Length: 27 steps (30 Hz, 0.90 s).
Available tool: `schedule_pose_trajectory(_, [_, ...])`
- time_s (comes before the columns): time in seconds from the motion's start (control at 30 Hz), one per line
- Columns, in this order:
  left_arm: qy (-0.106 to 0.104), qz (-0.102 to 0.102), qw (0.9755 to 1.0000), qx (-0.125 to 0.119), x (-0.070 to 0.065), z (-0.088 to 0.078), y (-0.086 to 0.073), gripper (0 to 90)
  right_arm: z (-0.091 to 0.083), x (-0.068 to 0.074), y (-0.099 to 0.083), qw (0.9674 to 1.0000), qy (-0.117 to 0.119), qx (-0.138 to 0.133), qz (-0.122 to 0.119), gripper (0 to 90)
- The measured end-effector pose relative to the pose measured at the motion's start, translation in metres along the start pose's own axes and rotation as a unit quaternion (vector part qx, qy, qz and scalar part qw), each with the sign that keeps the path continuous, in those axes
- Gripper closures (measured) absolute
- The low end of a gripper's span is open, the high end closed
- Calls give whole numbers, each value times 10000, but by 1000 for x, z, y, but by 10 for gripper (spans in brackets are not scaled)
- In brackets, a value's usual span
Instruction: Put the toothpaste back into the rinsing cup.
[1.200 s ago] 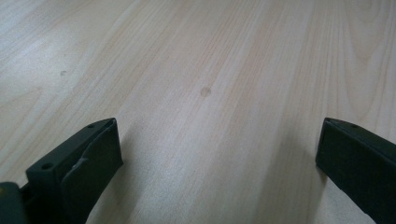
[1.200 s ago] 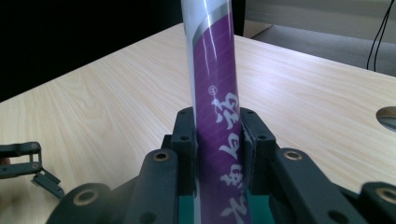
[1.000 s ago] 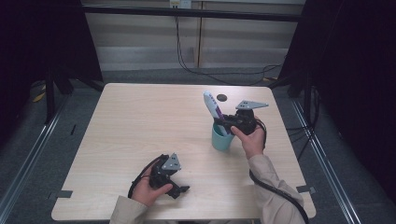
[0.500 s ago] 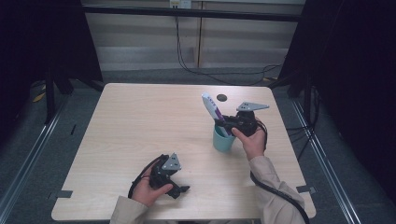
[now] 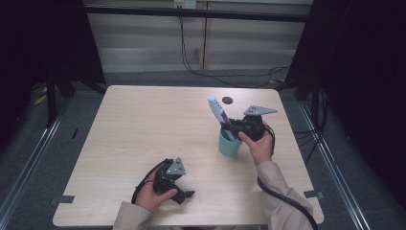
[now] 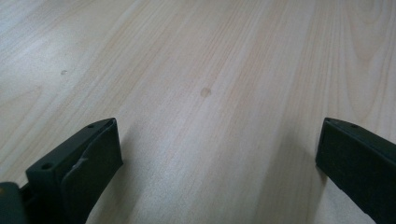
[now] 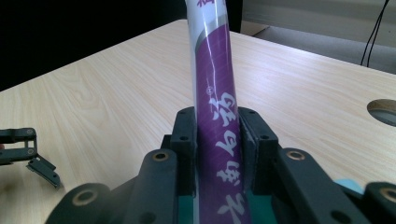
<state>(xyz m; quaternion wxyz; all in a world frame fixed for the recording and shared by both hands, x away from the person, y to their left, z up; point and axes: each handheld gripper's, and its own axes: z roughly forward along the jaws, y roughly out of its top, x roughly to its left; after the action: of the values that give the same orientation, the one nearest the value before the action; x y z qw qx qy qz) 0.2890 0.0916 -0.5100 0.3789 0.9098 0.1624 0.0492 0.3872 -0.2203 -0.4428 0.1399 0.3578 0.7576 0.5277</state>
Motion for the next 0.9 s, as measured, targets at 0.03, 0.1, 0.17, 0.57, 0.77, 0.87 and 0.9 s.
schedule_pose_trajectory(0.03, [1,1,10000,-1,0,0,0,0,0,0,0,10000,3,10,-16,693])
schedule_pose_trajectory(0.1, [0,-2,10000,1,0,0,0,0,0,1,0,10000,-6,0,-7,691])
schedule_pose_trajectory(0.17, [1,-1,10000,0,0,0,0,0,-1,0,-1,10000,0,-30,3,691])
schedule_pose_trajectory(0.57, [2,-8,10000,5,0,0,0,0,-4,1,-2,10000,-17,-74,15,708])
schedule_pose_trajectory(0.77, [3,-10,10000,3,0,0,0,0,-5,1,-3,9999,-94,-94,45,721])
schedule_pose_trajectory(0.87, [2,-7,10000,3,0,0,0,0,-6,1,-3,9999,-119,-118,28,720])
schedule_pose_trajectory(0.9, [2,-9,10000,3,0,0,0,0,-6,1,-3,9998,-123,-124,37,720])
